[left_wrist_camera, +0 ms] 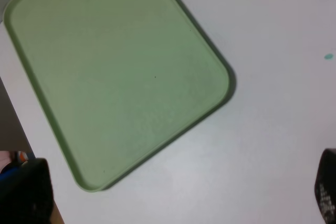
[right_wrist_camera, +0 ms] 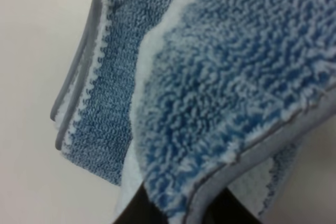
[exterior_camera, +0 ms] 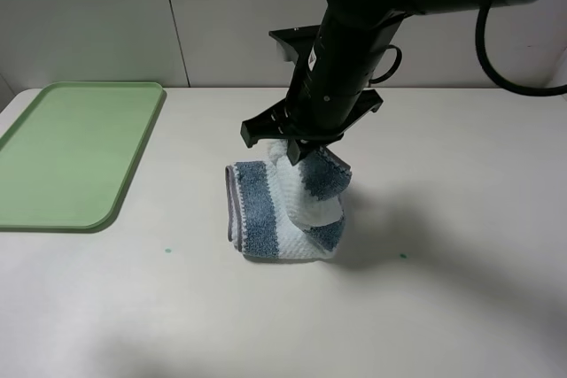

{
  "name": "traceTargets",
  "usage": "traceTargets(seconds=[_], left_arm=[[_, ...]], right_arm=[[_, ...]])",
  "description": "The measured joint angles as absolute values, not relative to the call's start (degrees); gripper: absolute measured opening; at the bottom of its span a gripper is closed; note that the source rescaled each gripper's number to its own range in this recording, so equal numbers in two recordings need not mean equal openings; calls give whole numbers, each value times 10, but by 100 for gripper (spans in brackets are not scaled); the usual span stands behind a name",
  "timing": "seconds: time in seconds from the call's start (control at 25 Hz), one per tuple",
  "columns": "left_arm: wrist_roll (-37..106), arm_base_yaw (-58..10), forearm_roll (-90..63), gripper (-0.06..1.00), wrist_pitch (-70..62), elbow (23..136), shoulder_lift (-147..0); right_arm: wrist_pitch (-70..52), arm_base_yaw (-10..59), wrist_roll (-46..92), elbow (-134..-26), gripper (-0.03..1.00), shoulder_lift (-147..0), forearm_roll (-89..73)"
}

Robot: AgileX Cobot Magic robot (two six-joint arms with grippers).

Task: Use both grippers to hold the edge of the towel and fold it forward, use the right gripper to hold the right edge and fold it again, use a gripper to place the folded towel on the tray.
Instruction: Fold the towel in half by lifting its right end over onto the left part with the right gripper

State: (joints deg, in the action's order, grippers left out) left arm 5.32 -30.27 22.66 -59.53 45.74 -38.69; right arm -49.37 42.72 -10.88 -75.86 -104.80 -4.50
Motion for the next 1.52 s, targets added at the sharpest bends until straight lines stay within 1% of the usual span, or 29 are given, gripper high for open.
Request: traceTargets(seconds=[0.68,1.44,1.52], left_arm=[[53,-303,227,100,-595,457,-387],[53,-303,227,100,-595,457,-387],[53,-303,227,100,-595,457,-387]], right_arm=[[-444,451,-109,-759,6,-1118,-66],[-419,451,-108,-759,6,-1151,-81],[-419,451,-105,-759,8,-1151,-83]])
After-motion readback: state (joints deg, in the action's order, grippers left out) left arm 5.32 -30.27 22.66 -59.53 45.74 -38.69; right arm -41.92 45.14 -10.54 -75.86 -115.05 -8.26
